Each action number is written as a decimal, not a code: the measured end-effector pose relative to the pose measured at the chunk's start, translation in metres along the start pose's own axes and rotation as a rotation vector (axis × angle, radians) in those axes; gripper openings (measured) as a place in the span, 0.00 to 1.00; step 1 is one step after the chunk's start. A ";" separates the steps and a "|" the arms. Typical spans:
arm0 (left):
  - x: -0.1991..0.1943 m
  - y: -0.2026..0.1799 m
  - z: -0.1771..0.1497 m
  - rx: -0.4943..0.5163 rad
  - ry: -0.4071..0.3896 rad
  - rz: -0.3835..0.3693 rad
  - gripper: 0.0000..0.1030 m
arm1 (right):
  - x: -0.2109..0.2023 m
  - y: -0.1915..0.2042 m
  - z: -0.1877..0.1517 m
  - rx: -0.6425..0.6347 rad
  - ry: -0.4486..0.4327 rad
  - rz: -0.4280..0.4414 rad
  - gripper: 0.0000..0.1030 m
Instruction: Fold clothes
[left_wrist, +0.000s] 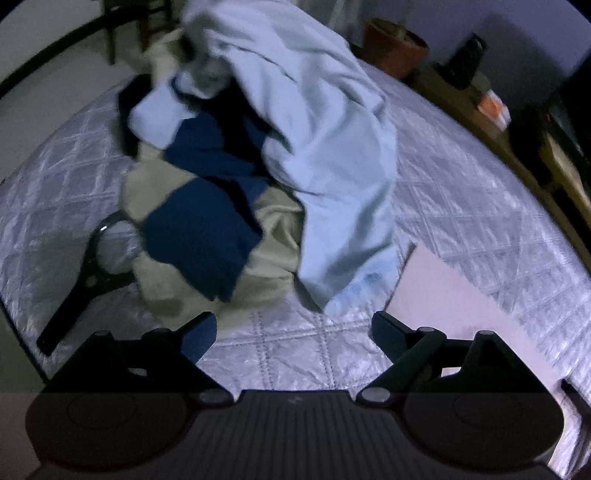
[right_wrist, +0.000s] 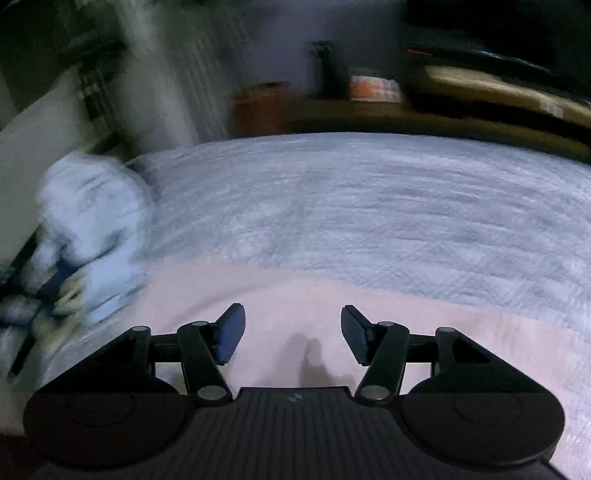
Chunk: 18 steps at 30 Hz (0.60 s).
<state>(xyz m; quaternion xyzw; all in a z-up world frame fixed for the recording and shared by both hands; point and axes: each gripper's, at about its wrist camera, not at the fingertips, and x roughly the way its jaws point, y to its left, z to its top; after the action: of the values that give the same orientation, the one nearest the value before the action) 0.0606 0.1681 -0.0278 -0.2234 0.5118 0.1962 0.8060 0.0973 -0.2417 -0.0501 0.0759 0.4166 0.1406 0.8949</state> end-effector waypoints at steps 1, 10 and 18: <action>0.003 -0.005 0.000 0.023 0.004 -0.001 0.86 | -0.005 -0.023 0.004 0.042 -0.009 -0.036 0.62; 0.027 -0.062 0.009 0.228 0.014 -0.087 0.86 | -0.023 -0.127 -0.004 0.076 0.049 -0.196 0.62; 0.059 -0.090 0.011 0.308 0.036 -0.023 0.86 | -0.004 -0.138 -0.010 0.092 0.051 -0.159 0.62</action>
<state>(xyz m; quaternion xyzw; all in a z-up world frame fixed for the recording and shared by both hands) 0.1411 0.1054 -0.0628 -0.1066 0.5474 0.1023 0.8237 0.1133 -0.3731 -0.0887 0.0799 0.4500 0.0519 0.8879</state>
